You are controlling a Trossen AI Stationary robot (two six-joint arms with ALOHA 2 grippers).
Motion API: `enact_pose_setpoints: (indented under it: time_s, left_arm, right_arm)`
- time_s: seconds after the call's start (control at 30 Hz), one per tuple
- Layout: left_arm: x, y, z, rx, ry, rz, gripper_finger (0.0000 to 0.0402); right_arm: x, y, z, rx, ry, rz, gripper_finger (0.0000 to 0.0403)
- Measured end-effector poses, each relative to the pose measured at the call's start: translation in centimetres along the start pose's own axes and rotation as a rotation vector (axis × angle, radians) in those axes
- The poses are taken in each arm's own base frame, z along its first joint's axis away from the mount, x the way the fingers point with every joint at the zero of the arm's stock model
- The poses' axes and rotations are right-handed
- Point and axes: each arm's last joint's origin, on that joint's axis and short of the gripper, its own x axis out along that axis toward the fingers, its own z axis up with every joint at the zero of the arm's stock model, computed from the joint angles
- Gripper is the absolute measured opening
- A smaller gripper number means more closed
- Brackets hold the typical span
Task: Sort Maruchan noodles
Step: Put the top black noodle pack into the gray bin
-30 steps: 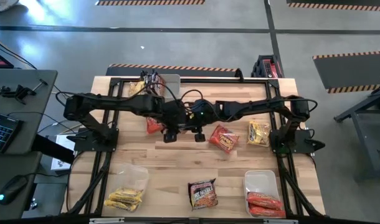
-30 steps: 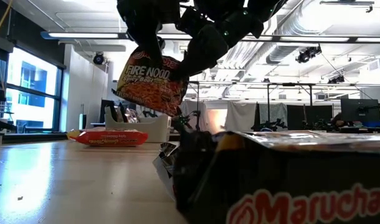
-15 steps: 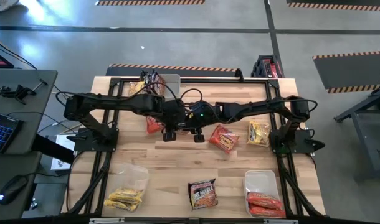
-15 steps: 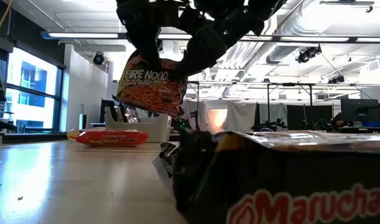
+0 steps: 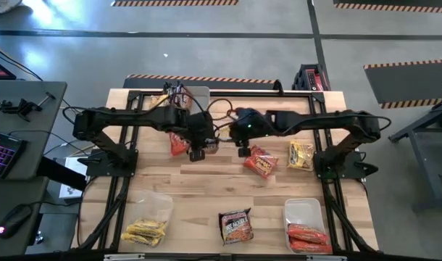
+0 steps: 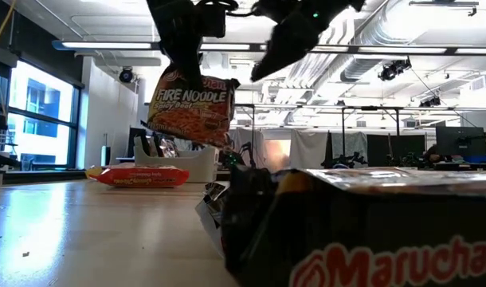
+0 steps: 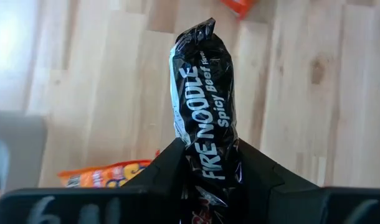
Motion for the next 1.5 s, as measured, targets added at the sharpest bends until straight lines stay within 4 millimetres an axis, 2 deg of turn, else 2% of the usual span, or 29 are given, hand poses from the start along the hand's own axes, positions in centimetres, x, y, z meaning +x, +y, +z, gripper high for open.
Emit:
enact_pose_setpoints:
  time_s: [0.13, 0.27, 0.4, 0.57, 0.73, 0.83, 0.97, 1.13, 1.3, 1.5]
  left_arm:
    - [-0.8, 1.5, -0.3, -0.081, -0.011, 0.036, 0.0088]
    - [-2.0, 4.1, -0.7, -0.245, -0.037, 0.129, 0.0088]
    - [-2.9, 7.5, -1.4, -0.432, -0.062, 0.231, 0.0087]
    - [-3.4, 12.4, -2.6, -0.619, -0.085, 0.371, 0.0086]
    - [-3.4, 15.6, -2.4, -0.735, -0.211, 0.517, 0.0086]
    - [-2.9, 16.6, -1.7, -0.759, -0.278, 0.579, 0.0085]
    - [-1.2, 17.4, -1.6, -0.801, -0.255, 0.617, 0.0085]
    - [2.0, 18.1, -1.9, -0.840, -0.152, 0.684, 0.0085]
    - [4.2, 18.7, -2.2, -0.875, -0.097, 0.697, 0.0085]
    - [5.1, 19.1, -2.4, -0.899, -0.081, 0.708, 0.0085]
  right_arm:
    - [-1.4, -1.3, -1.2, 0.080, 0.072, 0.025, 0.0120]
    - [0.2, -1.4, -3.6, 0.170, 0.003, 0.111, 0.0067]
    - [1.4, -0.5, -6.1, 0.239, -0.065, 0.063, 0.0011]
    - [1.3, 0.1, -8.1, 0.365, -0.187, -0.057, 0.0015]
    - [-0.5, 0.2, -8.6, 0.363, -0.257, -0.110, 0.0004]
    - [-1.4, 0.0, -8.5, 0.369, -0.282, -0.129, 0.0003]
    - [-2.3, 0.1, -8.4, 0.367, -0.297, -0.124, 0.0004]
    - [-2.2, 0.3, -8.5, 0.354, -0.289, -0.118, 0.0001]
    - [-2.1, 0.3, -8.6, 0.347, -0.276, -0.123, 0.0000]
    - [-2.1, 0.3, -8.6, 0.347, -0.270, -0.122, 0.0000]
